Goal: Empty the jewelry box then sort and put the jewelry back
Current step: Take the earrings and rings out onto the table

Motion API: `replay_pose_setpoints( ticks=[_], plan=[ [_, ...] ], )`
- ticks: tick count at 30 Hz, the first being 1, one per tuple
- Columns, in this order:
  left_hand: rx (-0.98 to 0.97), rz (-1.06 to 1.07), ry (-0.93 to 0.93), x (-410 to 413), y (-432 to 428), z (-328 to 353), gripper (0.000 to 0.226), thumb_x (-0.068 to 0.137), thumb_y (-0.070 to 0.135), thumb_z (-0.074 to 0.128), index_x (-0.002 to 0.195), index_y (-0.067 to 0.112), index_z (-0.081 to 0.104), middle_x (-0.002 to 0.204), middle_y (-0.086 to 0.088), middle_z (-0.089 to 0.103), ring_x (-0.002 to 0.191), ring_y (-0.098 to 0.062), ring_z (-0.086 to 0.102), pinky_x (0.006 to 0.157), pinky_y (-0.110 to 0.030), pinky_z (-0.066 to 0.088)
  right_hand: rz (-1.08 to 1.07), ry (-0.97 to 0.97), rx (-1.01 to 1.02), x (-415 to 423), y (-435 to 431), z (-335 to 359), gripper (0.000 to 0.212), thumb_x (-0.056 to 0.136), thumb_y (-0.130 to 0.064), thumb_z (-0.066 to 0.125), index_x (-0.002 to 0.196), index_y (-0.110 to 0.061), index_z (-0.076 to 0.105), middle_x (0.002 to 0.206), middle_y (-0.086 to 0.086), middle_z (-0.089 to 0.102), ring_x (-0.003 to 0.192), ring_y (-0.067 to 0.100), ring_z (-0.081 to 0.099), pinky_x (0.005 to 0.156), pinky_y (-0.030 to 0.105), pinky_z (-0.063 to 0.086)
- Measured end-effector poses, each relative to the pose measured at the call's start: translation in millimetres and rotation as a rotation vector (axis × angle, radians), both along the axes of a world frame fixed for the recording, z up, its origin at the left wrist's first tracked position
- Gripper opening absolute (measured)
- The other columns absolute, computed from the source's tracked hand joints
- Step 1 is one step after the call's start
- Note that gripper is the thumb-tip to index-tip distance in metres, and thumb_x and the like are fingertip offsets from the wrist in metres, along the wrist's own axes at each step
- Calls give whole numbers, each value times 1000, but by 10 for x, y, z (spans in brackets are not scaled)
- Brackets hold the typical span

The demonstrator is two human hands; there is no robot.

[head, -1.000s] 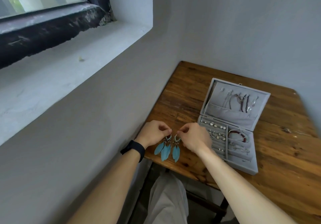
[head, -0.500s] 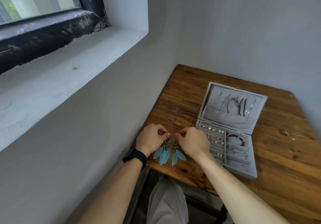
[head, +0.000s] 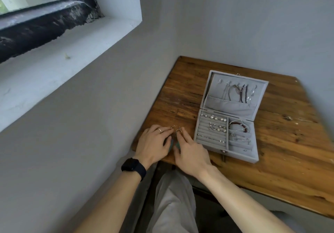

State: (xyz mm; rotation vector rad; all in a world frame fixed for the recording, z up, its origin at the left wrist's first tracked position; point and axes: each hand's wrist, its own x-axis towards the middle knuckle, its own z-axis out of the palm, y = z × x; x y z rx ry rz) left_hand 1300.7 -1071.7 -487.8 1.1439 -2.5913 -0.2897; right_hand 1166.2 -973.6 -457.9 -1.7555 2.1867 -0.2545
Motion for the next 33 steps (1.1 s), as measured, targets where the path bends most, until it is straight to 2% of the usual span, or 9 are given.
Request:
replay_pose_setpoints(
  ticks=[3, 7, 15, 26, 33],
  plan=[
    [-8, -23, -64, 23, 32, 6, 44, 100, 37, 42, 140, 28, 58, 142, 13, 57, 131, -13, 47, 102, -34, 41, 14, 59, 73, 42, 4, -33, 61, 106, -43, 30, 160, -23, 12, 168, -6, -3, 120, 32, 61, 91, 41, 51],
    [63, -30, -101, 126, -8, 8, 47, 101, 37, 43, 147, 32, 48, 152, 18, 45, 138, -10, 38, 111, -33, 36, 14, 64, 79, 103, 7, -56, 62, 105, -46, 30, 160, -24, 13, 168, -7, -1, 122, 31, 60, 93, 42, 50],
    [132, -4, -88, 362, -83, -12, 47, 101, 27, 44, 148, 33, 47, 153, 18, 42, 141, -12, 37, 118, -36, 32, 20, 72, 98, 229, -74, -27, 64, 104, -47, 31, 160, -23, 13, 168, -4, -1, 118, 31, 61, 89, 41, 53],
    [157, 17, -106, 271, -114, -21, 49, 103, 29, 40, 152, 34, 41, 156, 21, 36, 143, -10, 32, 118, -37, 32, 7, 38, 104, 331, -109, -58, 67, 103, -46, 35, 160, -23, 10, 168, -3, -4, 114, 29, 64, 88, 41, 55],
    [165, 22, -116, 245, -110, 16, 50, 102, 27, 42, 152, 34, 40, 158, 18, 36, 143, -11, 32, 118, -38, 32, -30, 8, 90, 330, -77, -53, 66, 103, -44, 36, 160, -22, 12, 168, -3, -3, 120, 31, 61, 93, 43, 51]
  ],
)
